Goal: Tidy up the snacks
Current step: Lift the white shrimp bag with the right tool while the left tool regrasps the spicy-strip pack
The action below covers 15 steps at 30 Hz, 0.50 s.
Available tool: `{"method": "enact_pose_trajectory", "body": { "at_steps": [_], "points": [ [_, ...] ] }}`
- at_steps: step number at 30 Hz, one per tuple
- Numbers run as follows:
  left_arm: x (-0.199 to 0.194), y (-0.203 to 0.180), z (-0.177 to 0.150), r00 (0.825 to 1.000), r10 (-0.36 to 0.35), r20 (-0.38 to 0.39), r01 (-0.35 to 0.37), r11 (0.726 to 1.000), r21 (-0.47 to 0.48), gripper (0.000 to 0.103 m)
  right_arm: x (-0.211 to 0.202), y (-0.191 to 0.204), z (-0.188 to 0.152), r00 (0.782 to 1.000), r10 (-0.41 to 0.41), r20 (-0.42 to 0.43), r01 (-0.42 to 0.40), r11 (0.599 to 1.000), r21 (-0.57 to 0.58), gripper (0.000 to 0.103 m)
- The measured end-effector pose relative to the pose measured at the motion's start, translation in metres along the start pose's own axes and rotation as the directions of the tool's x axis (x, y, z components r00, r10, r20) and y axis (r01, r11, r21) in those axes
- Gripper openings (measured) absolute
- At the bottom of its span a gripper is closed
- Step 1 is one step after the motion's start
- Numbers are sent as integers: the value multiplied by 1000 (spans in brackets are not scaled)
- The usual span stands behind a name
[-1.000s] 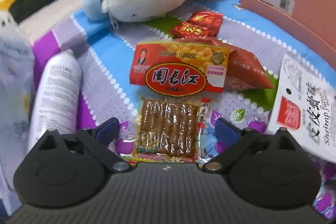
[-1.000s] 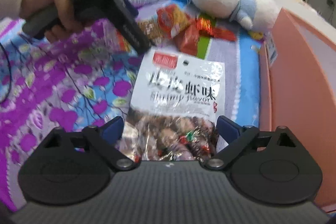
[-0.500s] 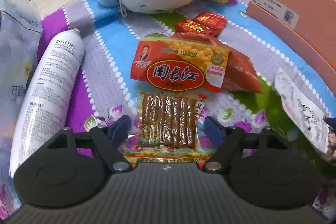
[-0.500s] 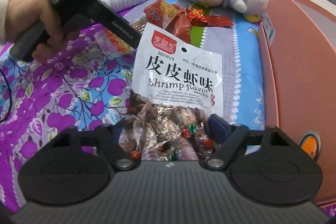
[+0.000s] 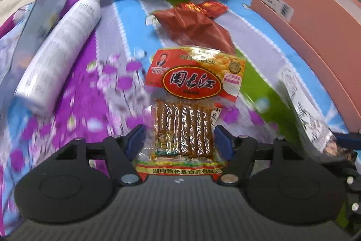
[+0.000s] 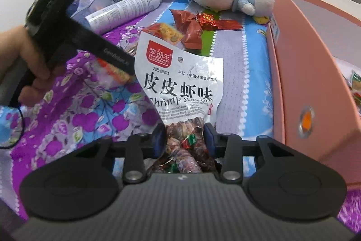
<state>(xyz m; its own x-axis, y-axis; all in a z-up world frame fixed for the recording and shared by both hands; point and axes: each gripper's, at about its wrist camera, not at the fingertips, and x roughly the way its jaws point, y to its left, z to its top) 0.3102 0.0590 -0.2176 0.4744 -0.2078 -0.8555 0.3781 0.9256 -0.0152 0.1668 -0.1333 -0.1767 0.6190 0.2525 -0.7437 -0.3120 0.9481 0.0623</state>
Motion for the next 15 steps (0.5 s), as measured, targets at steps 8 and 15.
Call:
{"method": "enact_pose_trajectory", "body": {
  "at_steps": [8,15],
  "points": [
    [-42,-34,-53,999,-53,6,53,987,-150,72,-28,7,-16,1000,6,23,-6,1000,9,40],
    [-68,-52,-89,997,-62,48,74,950,-303,62,-44,5,-30,999,-14,29,13,999,52,40]
  ]
}}
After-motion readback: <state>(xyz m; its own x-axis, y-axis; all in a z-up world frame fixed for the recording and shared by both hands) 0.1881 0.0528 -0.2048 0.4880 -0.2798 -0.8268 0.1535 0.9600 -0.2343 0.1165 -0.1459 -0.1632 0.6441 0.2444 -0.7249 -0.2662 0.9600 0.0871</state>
